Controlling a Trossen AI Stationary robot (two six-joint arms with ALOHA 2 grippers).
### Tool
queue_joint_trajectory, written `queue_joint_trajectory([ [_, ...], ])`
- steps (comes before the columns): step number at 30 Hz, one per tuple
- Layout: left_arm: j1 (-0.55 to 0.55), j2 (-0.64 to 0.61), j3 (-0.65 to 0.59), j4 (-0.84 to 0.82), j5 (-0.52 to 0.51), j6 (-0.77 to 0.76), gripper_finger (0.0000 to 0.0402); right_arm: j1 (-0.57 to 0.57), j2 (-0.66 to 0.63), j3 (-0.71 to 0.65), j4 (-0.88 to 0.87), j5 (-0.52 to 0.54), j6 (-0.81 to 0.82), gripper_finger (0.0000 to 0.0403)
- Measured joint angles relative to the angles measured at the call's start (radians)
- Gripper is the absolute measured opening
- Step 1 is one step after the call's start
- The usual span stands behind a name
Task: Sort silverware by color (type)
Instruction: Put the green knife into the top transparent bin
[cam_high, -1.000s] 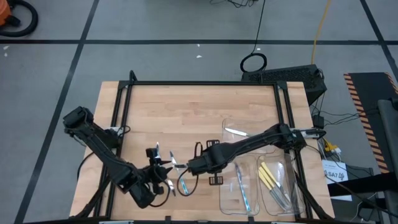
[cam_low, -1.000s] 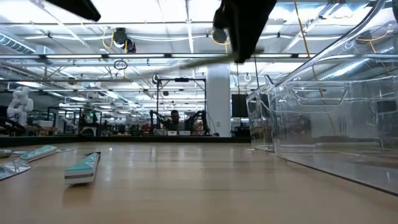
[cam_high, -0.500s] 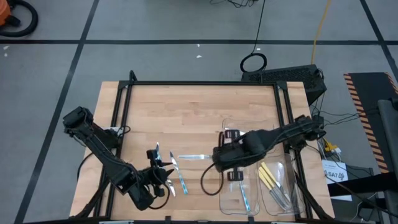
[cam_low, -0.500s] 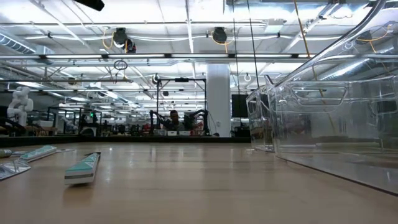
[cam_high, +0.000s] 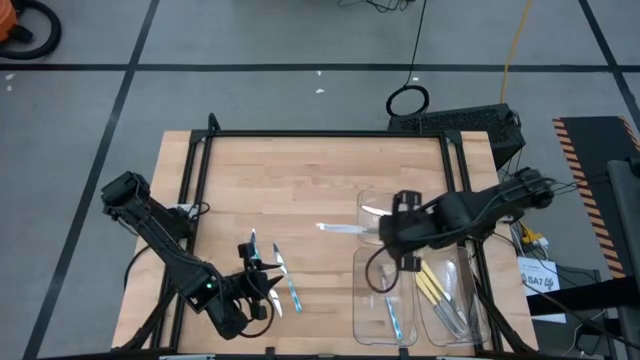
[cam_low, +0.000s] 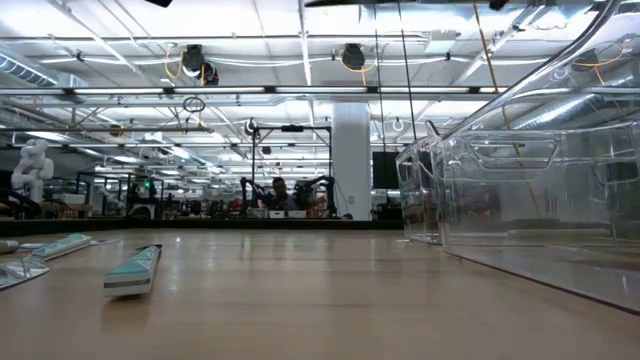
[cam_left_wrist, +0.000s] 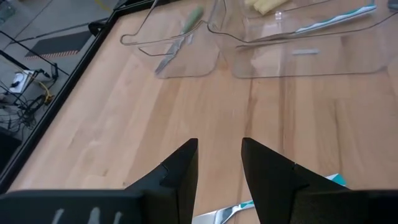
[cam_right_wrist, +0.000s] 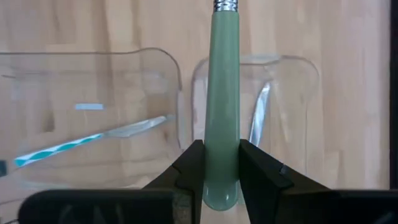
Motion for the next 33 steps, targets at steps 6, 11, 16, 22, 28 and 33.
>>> queue_joint_trajectory([
  [6, 0.010, 0.000, 0.000, 0.015, 0.000, -0.007, 0.0131, -0.006, -0.171, -0.246, 0.066, 0.014, 0.078, 0.0071],
  [11, 0.030, 0.001, 0.000, 0.022, 0.001, -0.006, 0.0131, -0.040, -0.264, -0.426, 0.078, 0.015, 0.157, 0.0071],
  [16, 0.049, 0.001, 0.000, 0.022, 0.001, -0.006, 0.0131, -0.085, -0.311, -0.556, 0.064, 0.002, 0.216, 0.0071],
  [22, 0.063, 0.001, 0.000, 0.023, 0.002, -0.006, 0.0131, -0.125, -0.316, -0.631, 0.051, -0.044, 0.211, 0.0071],
  [28, 0.067, 0.001, 0.000, 0.023, 0.004, -0.005, 0.0131, -0.148, -0.316, -0.668, 0.079, -0.046, 0.188, 0.0071],
  [33, 0.066, 0.001, 0.000, 0.023, 0.004, -0.005, 0.0131, -0.176, -0.309, -0.713, 0.110, -0.088, 0.138, 0.0071],
])
